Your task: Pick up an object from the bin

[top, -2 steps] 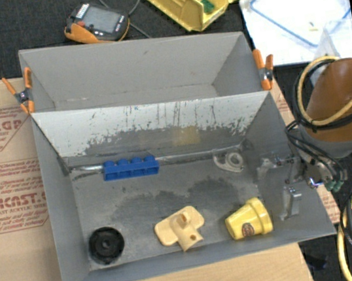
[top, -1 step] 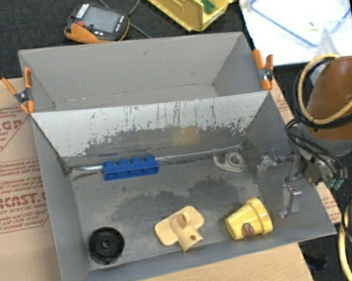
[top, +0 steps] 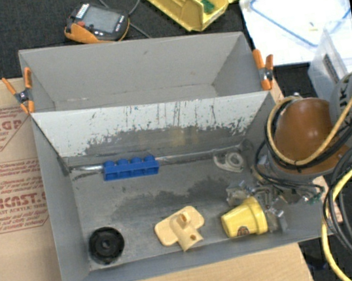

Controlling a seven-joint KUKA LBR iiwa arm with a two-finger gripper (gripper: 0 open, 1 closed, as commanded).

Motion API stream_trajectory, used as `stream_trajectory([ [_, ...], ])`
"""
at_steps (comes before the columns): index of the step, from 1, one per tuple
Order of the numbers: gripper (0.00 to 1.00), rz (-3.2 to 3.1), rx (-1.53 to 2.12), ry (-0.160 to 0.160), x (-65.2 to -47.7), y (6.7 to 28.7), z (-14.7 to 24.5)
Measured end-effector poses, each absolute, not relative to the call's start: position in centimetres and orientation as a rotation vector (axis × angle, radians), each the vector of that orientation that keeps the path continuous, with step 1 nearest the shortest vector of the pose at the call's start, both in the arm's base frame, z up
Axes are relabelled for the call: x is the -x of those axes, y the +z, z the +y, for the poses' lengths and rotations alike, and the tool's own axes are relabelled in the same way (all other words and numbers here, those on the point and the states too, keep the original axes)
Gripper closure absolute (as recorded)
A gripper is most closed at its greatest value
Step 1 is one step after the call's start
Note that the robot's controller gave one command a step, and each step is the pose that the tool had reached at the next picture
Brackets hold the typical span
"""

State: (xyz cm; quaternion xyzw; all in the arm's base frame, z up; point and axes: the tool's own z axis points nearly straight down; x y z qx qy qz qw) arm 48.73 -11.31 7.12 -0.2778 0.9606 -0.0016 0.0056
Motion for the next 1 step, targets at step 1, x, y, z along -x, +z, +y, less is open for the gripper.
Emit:
stream_trajectory([
  [1, 0.00, 3.093, 0.532, -0.003, -48.10, 12.40, -10.92],
])
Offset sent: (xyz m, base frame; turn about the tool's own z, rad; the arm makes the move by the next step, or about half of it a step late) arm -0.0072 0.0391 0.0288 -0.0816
